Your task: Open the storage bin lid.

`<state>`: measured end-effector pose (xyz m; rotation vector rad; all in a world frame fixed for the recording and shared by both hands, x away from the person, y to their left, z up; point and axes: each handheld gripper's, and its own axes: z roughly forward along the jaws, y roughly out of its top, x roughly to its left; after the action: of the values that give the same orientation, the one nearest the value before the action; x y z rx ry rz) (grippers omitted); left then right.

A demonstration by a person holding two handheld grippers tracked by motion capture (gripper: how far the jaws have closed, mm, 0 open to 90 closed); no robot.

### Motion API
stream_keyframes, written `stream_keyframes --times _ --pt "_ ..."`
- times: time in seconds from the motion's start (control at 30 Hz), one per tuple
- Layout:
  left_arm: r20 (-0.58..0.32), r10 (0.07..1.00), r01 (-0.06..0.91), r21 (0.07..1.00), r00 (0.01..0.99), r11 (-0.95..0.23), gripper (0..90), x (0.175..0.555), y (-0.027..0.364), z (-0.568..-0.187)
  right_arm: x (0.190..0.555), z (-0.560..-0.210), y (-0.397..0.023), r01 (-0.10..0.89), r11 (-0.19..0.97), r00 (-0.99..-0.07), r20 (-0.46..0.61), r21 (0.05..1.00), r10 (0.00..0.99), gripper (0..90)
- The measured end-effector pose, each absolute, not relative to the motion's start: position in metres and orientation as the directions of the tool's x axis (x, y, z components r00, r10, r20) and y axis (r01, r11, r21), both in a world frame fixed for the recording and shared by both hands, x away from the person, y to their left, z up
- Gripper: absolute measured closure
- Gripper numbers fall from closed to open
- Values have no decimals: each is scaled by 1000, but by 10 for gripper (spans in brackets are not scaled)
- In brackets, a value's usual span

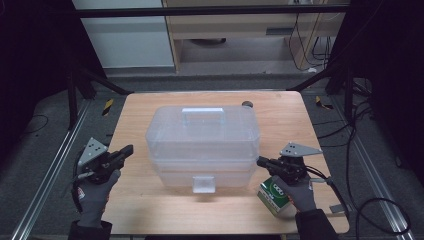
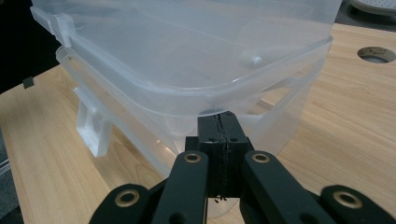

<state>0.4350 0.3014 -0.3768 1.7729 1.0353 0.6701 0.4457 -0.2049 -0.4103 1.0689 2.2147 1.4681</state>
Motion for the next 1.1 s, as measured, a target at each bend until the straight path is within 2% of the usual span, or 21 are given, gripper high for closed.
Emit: stream_keyframes --times 0.43,0.67,1.1 --pt "-20 815 415 867 580 -274 896 443 278 -406 446 -411 -205 423 216 -690 159 880 706 900" --pt "-54 788 402 880 613 -253 896 442 276 -405 446 -411 -204 421 209 -688 161 883 708 900" --pt "-38 796 360 904 604 -230 894 444 273 -395 449 -401 -206 394 168 -683 165 904 712 900"
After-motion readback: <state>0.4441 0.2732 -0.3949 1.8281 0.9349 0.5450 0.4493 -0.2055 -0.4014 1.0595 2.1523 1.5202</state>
